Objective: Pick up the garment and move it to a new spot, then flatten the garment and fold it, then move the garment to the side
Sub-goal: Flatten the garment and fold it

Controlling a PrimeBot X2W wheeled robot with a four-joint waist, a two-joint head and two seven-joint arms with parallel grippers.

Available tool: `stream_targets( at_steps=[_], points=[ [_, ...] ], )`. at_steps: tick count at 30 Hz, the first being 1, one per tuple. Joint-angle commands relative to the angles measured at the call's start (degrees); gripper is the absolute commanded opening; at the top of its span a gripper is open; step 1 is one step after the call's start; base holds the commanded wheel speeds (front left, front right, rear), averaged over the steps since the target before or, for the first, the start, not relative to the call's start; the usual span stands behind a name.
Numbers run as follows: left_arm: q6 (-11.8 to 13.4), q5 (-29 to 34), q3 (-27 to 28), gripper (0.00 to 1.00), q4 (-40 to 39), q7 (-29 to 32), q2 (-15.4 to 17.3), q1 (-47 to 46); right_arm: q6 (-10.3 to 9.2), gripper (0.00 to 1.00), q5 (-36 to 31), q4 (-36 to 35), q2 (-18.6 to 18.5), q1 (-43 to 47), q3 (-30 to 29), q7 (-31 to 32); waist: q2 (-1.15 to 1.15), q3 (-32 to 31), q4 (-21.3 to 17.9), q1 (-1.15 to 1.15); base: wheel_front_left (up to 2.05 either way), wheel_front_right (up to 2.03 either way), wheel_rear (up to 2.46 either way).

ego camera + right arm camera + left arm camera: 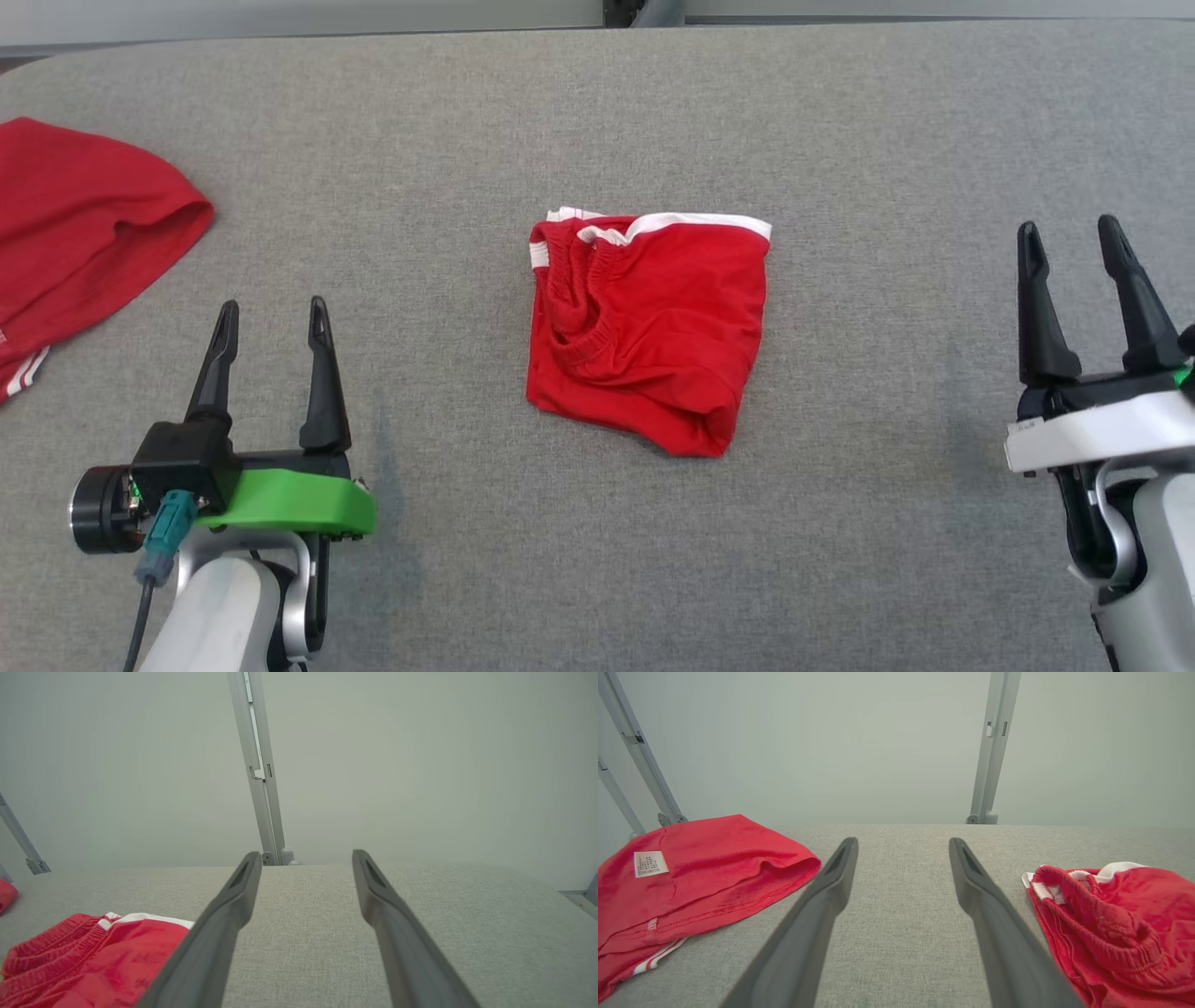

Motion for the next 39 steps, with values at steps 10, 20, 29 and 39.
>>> stream_targets(
  at_steps=[10, 20, 29, 39],
  points=[
    [0.49, -0.93, -1.09, 1.0, -2.16, 1.14, 1.39, 6.74, 0.01, 1.0, -2.92, -0.28, 3.48, 8.26, -1.6, -0.26, -0.01, -6.3, -2.21, 0.0, 0.0, 0.0, 0.0],
    [0.2, -1.47, -2.32, 1.0, -3.81, 3.52, 3.42, 12.13, 0.01, 1.0, -2.87, -0.46, 3.84, 14.34, -1.62, 1.23, -0.01, -12.77, -1.42, 0.0, 0.0, 0.0, 0.0],
    [0.42, -1.77, -2.65, 1.0, -5.79, 5.38, 5.31, 15.37, 0.01, 1.0, -3.47, -3.37, 5.0, 19.6, -2.84, 3.73, -0.01, -16.78, -1.09, 0.0, 0.0, 0.0, 0.0],
    [1.52, -1.74, -2.48, 1.0, -7.9, 6.09, 5.92, 16.06, 0.01, 1.0, -3.75, -5.26, 5.8, 21.08, -3.27, 4.95, -0.01, -17.96, -0.85, 0.0, 0.0, 0.0, 0.0]
  ],
)
